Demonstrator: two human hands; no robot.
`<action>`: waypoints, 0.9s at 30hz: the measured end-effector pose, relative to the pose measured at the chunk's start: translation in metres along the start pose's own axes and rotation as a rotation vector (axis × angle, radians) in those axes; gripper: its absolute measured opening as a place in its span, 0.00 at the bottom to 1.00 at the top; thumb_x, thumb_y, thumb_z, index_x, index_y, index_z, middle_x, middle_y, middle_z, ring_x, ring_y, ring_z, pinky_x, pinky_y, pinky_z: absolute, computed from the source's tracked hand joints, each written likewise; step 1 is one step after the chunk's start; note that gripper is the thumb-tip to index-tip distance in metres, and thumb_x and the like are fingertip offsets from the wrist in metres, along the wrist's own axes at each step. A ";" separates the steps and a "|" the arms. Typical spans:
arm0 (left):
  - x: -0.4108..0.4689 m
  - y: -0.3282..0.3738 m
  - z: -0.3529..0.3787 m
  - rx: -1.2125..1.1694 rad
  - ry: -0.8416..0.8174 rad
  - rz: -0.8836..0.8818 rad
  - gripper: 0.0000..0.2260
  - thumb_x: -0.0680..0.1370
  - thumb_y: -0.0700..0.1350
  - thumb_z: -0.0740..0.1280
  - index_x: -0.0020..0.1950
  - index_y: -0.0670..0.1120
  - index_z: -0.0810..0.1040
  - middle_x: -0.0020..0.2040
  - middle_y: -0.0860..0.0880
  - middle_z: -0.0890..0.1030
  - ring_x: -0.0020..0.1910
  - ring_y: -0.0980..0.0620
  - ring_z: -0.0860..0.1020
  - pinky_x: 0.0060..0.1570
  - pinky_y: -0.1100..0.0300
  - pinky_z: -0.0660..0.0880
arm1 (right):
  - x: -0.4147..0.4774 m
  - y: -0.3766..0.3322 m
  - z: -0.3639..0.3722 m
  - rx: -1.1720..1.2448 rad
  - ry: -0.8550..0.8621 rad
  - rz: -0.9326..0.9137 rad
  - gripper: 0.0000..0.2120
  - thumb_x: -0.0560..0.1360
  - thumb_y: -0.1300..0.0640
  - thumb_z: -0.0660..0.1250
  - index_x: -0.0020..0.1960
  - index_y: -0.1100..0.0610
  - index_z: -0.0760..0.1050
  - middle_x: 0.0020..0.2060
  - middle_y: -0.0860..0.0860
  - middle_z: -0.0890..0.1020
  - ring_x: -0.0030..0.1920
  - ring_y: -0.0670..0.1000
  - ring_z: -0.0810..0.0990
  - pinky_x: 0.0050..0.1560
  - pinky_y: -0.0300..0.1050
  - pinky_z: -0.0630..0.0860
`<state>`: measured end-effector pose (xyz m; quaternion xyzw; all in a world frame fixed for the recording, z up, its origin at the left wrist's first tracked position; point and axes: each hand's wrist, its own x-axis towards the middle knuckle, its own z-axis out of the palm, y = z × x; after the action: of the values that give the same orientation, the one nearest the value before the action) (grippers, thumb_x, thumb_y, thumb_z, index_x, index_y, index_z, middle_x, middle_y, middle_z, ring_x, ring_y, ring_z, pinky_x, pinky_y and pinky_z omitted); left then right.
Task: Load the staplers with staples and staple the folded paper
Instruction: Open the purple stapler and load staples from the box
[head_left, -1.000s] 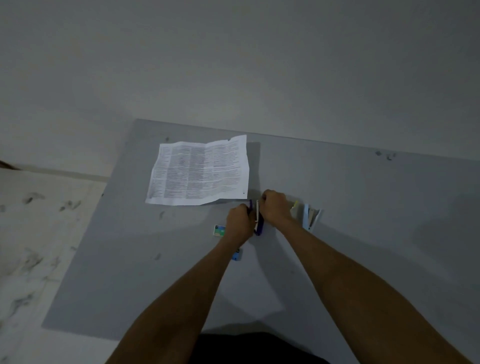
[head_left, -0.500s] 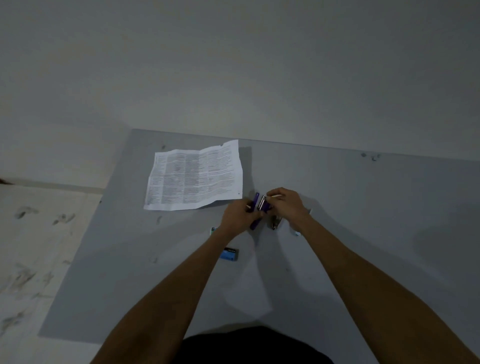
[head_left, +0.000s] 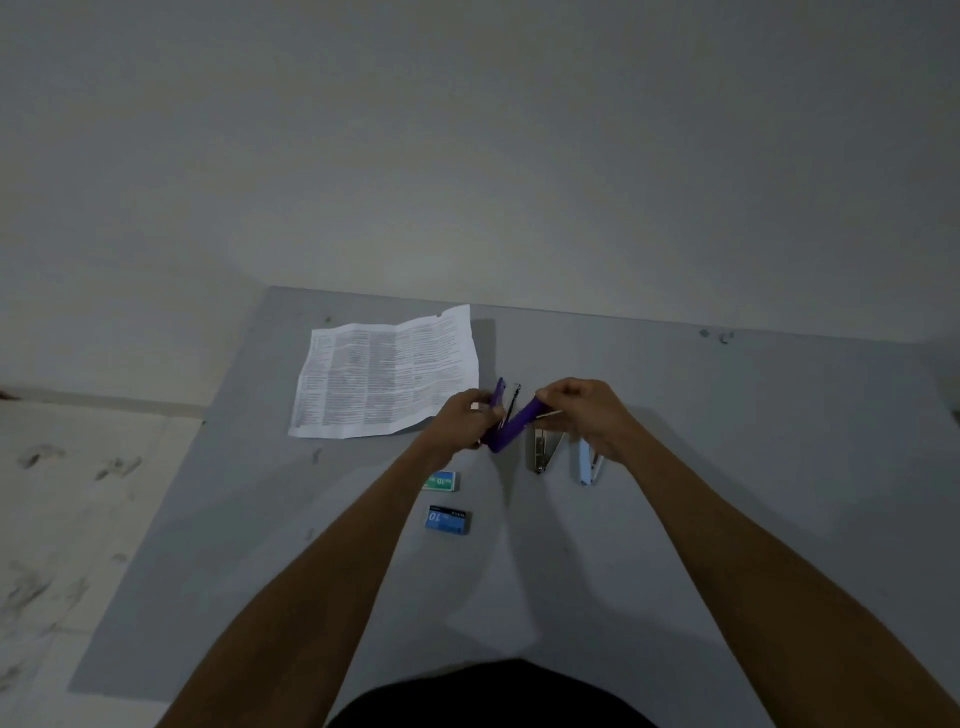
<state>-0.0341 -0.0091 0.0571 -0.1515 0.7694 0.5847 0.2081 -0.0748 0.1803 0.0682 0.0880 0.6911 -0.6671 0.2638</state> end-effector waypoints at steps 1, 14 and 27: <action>0.000 0.000 -0.001 -0.012 0.020 -0.008 0.11 0.80 0.45 0.63 0.62 0.46 0.70 0.50 0.44 0.79 0.43 0.52 0.77 0.39 0.61 0.74 | 0.000 -0.001 0.000 -0.001 0.008 0.001 0.11 0.73 0.62 0.71 0.50 0.69 0.77 0.45 0.65 0.83 0.43 0.63 0.84 0.45 0.47 0.83; -0.006 0.014 -0.002 0.104 -0.113 0.116 0.25 0.71 0.49 0.75 0.64 0.43 0.71 0.54 0.46 0.79 0.51 0.48 0.79 0.48 0.57 0.78 | -0.003 -0.016 0.005 0.002 0.047 -0.047 0.09 0.73 0.60 0.73 0.44 0.66 0.77 0.40 0.64 0.84 0.35 0.57 0.84 0.41 0.46 0.82; -0.007 0.034 0.001 0.172 -0.174 0.100 0.19 0.77 0.44 0.67 0.65 0.37 0.72 0.53 0.40 0.80 0.44 0.47 0.82 0.44 0.61 0.80 | -0.003 -0.012 -0.002 0.078 -0.086 0.031 0.12 0.79 0.64 0.63 0.61 0.62 0.76 0.53 0.61 0.82 0.50 0.58 0.84 0.47 0.47 0.81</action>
<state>-0.0441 0.0010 0.0891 -0.0432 0.8023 0.5372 0.2567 -0.0786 0.1817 0.0796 0.0801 0.6510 -0.6926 0.3001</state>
